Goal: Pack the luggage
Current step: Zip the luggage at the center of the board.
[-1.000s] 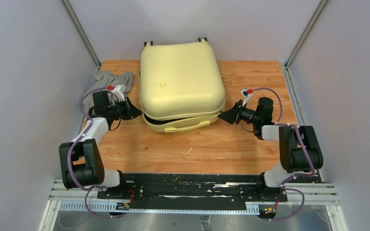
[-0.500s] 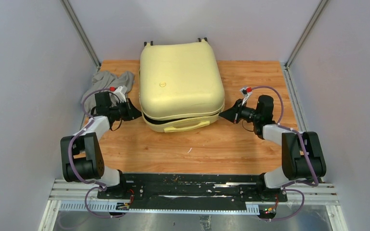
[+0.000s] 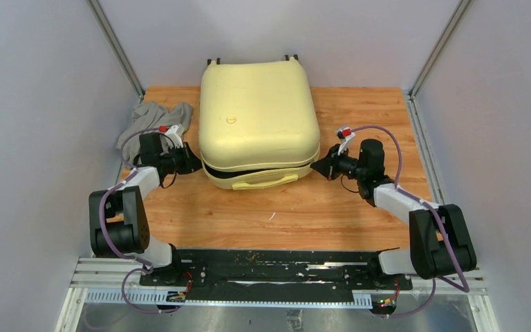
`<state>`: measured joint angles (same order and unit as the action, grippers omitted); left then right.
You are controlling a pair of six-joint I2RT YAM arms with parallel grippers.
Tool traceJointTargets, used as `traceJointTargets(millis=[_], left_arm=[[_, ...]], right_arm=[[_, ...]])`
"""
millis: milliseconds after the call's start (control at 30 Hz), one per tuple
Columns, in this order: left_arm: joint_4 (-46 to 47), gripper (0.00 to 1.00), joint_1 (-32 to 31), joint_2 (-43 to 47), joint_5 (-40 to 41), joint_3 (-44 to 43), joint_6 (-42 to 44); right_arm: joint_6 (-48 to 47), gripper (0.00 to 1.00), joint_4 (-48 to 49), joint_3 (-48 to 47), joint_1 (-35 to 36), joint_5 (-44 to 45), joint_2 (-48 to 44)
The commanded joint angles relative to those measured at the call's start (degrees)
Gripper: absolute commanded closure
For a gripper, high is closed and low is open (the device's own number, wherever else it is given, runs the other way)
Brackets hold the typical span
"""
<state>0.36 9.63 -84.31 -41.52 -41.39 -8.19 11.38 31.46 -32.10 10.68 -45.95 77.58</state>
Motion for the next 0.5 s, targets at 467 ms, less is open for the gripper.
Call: traceJointTargets(millis=[467], left_arm=[[5.5,0.95,-10.4,-2.9,-4.3,0.6,-2.8]], right_arm=[[-5.9,1.00,-6.0,-1.4,15.5,10.1,-4.3]])
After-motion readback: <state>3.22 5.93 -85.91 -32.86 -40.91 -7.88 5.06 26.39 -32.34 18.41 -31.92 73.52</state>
